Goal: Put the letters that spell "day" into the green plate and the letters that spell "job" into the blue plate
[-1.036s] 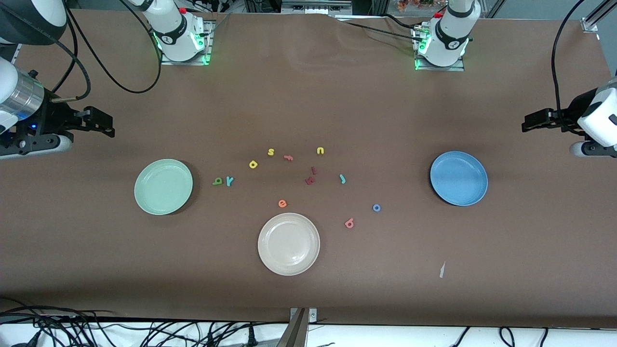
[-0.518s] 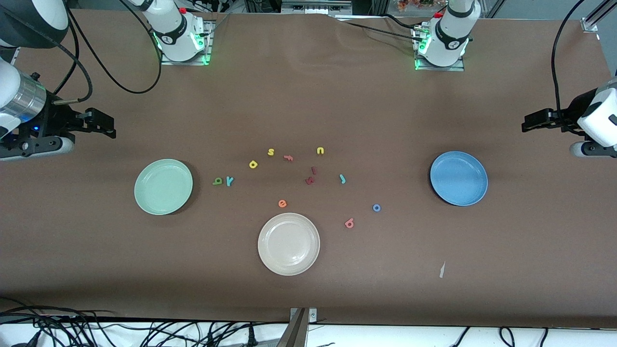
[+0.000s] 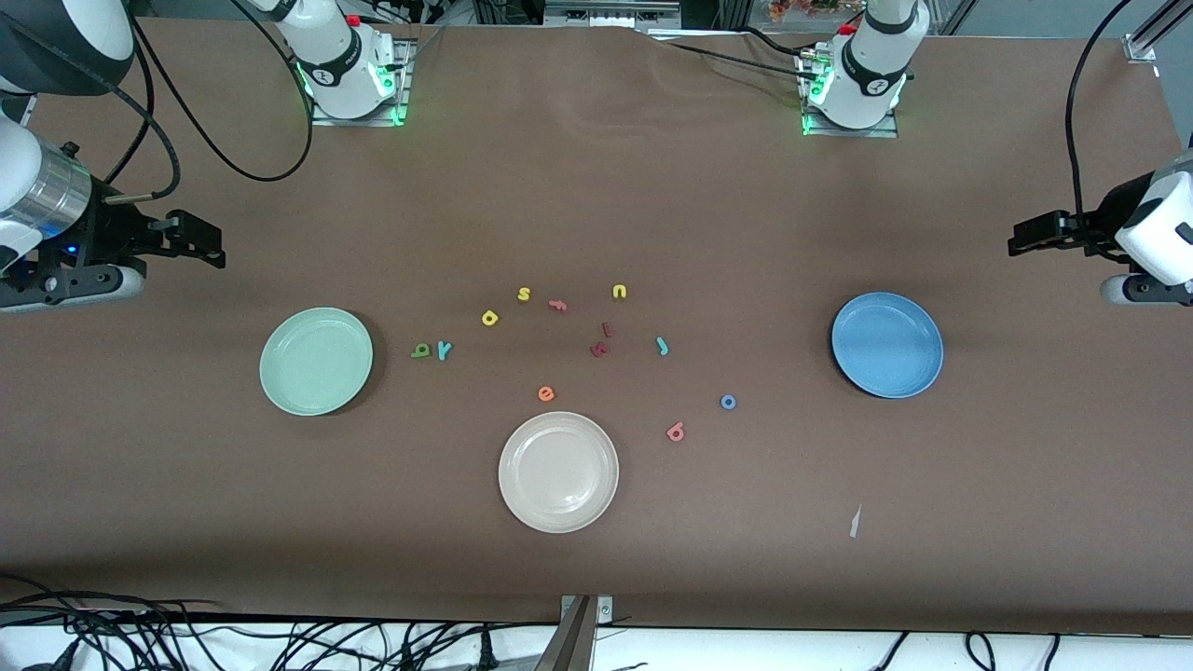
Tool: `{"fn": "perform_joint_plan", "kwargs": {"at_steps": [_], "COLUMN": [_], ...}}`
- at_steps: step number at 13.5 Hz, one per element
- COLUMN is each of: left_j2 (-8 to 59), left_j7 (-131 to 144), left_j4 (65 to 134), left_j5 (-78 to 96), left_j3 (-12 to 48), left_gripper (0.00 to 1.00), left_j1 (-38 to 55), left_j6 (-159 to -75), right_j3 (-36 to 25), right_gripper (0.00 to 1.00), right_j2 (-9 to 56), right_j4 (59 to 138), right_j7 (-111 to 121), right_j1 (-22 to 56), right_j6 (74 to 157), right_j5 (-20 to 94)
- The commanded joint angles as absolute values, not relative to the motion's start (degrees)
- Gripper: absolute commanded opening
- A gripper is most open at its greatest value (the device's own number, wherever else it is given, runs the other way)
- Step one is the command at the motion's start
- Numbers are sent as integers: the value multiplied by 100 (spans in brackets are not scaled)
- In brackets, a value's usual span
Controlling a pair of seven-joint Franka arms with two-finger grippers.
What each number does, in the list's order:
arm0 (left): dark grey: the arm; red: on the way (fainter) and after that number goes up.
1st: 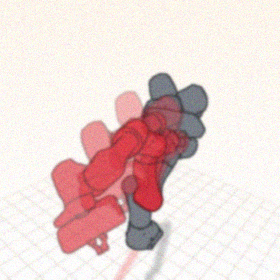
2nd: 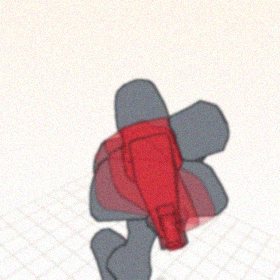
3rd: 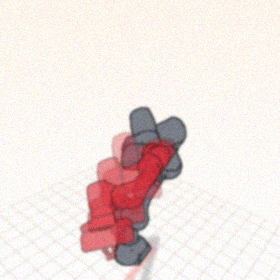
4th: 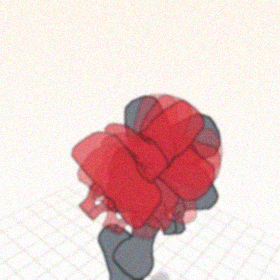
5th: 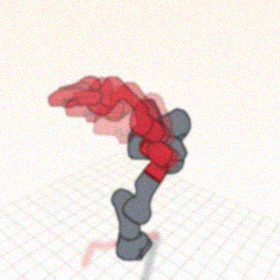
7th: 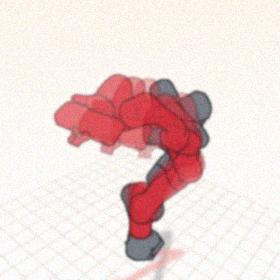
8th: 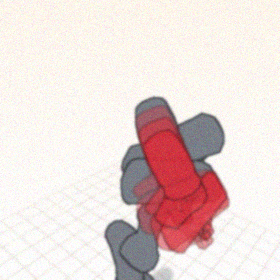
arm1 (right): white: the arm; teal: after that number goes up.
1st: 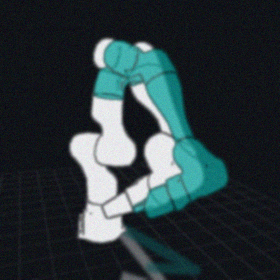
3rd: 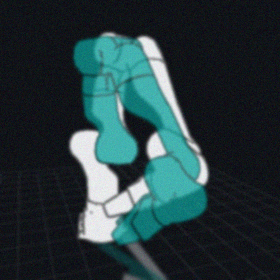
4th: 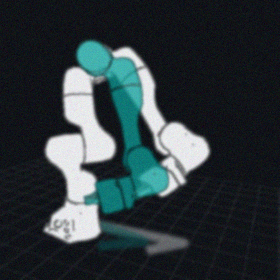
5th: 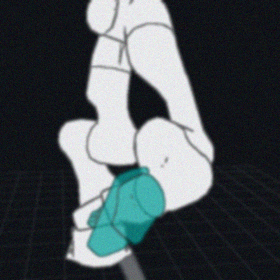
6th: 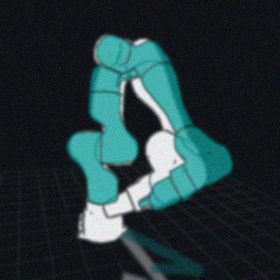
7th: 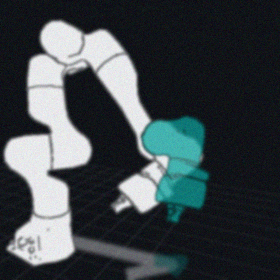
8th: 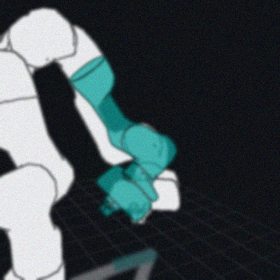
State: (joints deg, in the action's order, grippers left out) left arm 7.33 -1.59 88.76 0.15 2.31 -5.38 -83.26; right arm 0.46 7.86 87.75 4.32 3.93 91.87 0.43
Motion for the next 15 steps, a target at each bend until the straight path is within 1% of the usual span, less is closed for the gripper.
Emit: {"fn": "perform_joint_plan", "kwargs": {"at_steps": [1, 4, 7, 10, 12, 14, 15], "left_j2": [729, 729, 738, 765, 791, 861, 1001], "left_j7": [-237, -237, -237, -229, -211, -176, -54], "left_j4": [8868, 8868, 8868, 8868, 8859, 8851, 8851], "left_j5": [-97, -97, -97, -97, -97, -97, -97], "left_j3": [255, 255, 255, 255, 264, 264, 255], "left_gripper": [100, 100, 100, 100, 100, 100, 100], "left_j1": [-536, -536, -536, -536, -510, -326, -142], "left_j6": [-8341, -8341, -8341, -8341, -8341, -8332, -8323], "right_j3": [79, 79, 88, 88, 88, 88, 88], "right_gripper": [100, 100, 100, 100, 100, 100, 100], "right_j2": [738, 826, 1168, 1659, 2055, 2468, 2652], "right_j4": [8912, 9096, 9097, 9070, 9053, 9044, 9044], "right_j7": [360, 352, 99, -473, -606, -851, -1000], "right_j1": [395, 474, 633, 1010, 1116, 1247, 1318], "right_j6": [9281, 9631, 10000, 10527, 10949, 11371, 11582], "right_j5": [9, 35, 97, 88, 97, 105, 105]}}
